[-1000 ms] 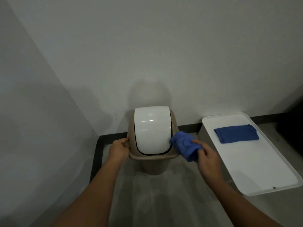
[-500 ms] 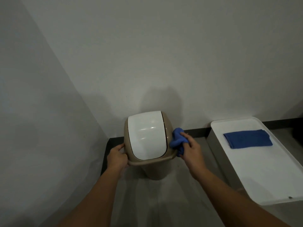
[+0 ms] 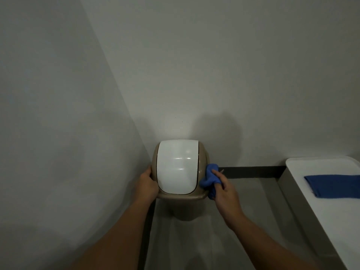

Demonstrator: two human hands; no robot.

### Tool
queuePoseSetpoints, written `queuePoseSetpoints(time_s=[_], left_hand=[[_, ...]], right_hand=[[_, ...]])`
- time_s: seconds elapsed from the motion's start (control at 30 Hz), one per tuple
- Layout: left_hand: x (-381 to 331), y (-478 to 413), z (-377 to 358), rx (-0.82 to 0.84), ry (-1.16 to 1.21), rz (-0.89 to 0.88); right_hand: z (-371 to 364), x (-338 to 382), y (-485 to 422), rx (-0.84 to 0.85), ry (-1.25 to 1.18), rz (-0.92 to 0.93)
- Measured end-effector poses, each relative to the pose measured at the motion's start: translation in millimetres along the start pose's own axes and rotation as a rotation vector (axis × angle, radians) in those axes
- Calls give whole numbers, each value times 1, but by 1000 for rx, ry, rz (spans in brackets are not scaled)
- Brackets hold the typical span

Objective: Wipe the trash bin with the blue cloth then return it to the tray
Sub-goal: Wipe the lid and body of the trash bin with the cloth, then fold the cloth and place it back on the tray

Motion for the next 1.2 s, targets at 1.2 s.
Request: queuePoseSetpoints(time_s=[1.2], left_hand=[[-135, 45, -62, 258, -44, -556]], right_hand=[[41, 54, -41, -64, 220, 104]])
Point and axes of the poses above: each hand's wrist, its own y-axis away from the middle knuckle, its own z-axis out of the back of the hand, x = y × z, the point moved 3 cm from there along -y, towards the middle knuckle, and after that the axes turned 10 degrees about y, right-handed, at the moved point
